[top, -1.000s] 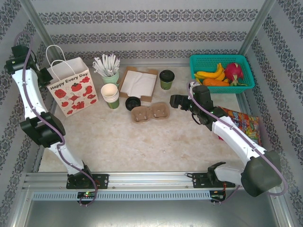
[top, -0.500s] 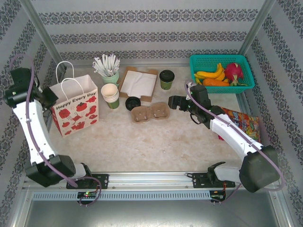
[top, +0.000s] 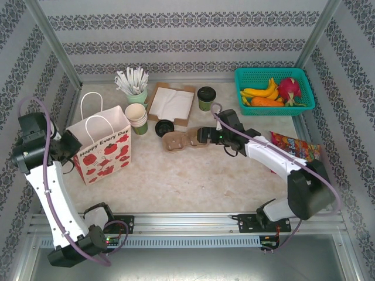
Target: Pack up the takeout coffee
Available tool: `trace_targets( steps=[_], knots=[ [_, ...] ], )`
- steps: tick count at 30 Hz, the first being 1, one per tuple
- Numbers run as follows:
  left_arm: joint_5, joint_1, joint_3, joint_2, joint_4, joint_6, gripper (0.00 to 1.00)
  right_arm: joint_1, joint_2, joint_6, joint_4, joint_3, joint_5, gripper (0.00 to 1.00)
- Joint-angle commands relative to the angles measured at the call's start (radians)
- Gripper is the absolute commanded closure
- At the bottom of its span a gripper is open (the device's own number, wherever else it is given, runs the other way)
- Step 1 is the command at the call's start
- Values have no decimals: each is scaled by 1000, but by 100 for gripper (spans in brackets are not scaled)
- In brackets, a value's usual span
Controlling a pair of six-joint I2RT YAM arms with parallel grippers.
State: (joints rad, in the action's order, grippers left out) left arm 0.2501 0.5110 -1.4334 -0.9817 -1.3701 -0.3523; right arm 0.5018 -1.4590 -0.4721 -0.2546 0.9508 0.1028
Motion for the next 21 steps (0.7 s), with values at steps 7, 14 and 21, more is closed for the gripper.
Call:
trace_targets(
  steps=[7, 14, 21],
  knots=[
    [163, -79, 56, 30, -82, 7, 100, 124, -260, -37, -127, 238, -80, 18],
    [212, -157, 102, 53, -15, -60, 100, 166, -477, -50, -285, 480, -155, 38],
    [199, -283, 120, 55, 25, -171, 100, 178, -568, -44, -339, 574, -179, 52]
  ],
)
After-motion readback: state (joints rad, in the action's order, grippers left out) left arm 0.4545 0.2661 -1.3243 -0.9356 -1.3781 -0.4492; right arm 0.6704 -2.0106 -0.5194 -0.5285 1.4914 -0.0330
